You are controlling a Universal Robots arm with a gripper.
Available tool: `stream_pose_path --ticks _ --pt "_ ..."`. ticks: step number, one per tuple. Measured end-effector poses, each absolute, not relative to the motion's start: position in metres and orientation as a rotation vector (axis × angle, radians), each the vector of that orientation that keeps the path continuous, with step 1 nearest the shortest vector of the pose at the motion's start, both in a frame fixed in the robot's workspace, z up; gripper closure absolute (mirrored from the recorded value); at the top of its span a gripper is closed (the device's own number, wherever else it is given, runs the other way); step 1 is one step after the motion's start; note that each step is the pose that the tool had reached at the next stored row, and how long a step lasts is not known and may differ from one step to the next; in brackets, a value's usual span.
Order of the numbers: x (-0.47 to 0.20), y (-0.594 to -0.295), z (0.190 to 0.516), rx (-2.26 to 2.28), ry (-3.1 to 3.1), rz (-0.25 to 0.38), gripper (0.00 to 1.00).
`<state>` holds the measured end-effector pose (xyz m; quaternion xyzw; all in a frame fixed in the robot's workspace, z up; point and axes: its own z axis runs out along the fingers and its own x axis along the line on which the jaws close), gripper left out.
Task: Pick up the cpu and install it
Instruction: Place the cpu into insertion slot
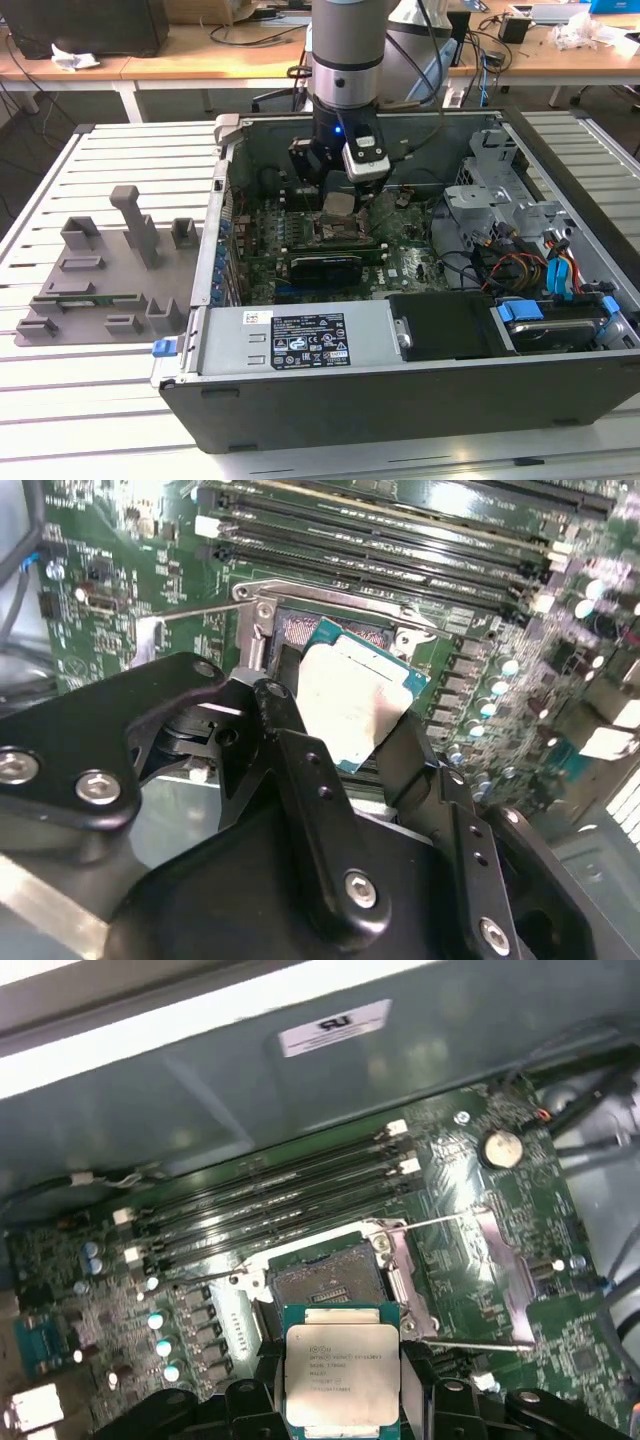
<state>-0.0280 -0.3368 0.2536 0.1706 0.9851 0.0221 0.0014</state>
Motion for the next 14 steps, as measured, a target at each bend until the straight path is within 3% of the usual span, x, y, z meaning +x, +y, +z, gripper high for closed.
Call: stream_pose_path --ticks 14 --pt "-0.028 -0.3367 0.2528 1.031 2.956 0.068 0.45"
